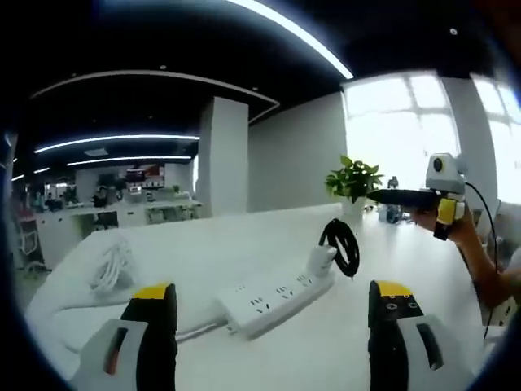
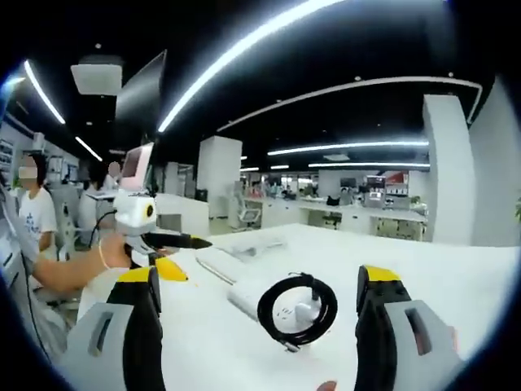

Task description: Straighten the power strip on the desk, plug the charger into it

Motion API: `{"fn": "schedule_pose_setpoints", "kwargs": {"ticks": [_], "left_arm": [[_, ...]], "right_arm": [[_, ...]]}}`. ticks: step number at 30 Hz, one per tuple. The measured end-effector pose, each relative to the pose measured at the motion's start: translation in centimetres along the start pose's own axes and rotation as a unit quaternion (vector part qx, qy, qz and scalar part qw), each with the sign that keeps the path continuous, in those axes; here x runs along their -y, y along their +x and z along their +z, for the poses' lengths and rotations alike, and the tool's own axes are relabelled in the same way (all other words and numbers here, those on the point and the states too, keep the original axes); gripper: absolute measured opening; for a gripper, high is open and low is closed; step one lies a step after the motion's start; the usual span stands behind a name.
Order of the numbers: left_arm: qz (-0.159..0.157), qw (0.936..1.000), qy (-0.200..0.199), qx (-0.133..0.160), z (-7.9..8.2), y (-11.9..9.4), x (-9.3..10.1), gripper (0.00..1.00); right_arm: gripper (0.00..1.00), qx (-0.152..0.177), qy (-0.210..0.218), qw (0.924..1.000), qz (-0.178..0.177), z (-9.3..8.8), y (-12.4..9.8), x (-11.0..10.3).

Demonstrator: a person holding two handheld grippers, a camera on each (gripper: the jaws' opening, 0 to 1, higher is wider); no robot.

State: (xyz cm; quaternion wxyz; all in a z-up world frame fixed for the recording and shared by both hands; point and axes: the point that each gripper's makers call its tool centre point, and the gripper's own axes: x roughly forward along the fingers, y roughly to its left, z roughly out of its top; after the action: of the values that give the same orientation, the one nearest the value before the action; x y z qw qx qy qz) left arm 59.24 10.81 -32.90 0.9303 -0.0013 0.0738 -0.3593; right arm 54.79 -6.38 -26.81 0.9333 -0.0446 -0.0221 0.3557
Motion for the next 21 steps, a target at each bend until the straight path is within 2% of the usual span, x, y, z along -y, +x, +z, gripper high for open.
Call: {"fn": "schedule_pose_setpoints", "kwargs": {"ticks": [3,7,11,12,15,21], "left_arm": [[0.006,0.9998,0.016,-0.004,0.1,-1.6,0.7,0.99],[0.008,0.9998,0.018,-0.001,-0.2,-3.4,1.8,0.99],[0.016,0.9986,0.034,-0.037,-1.9,-4.9,2.5,0.99],[0.017,0.9985,0.036,-0.038,-2.0,-5.2,2.7,0.99],[0.022,0.9987,0.035,-0.031,-2.1,-6.2,3.1,0.99],[0.028,0.9993,0.024,-0.006,-1.7,-7.6,3.8,0.99]], "right_arm": [[1.00,0.019,0.008,0.9998,-0.003,0.4,-0.8,-0.7],[1.00,0.017,-0.004,0.9998,-0.012,0.0,-1.8,-1.6],[0.99,0.024,-0.009,0.9994,-0.022,0.1,-2.8,-2.3],[0.99,0.027,-0.007,0.9993,-0.027,0.2,-3.1,-2.3],[0.99,0.033,-0.003,0.9988,-0.036,0.3,-4.0,-2.7],[1.00,0.021,-0.006,0.9984,-0.053,-0.3,-5.1,-3.3]]}}
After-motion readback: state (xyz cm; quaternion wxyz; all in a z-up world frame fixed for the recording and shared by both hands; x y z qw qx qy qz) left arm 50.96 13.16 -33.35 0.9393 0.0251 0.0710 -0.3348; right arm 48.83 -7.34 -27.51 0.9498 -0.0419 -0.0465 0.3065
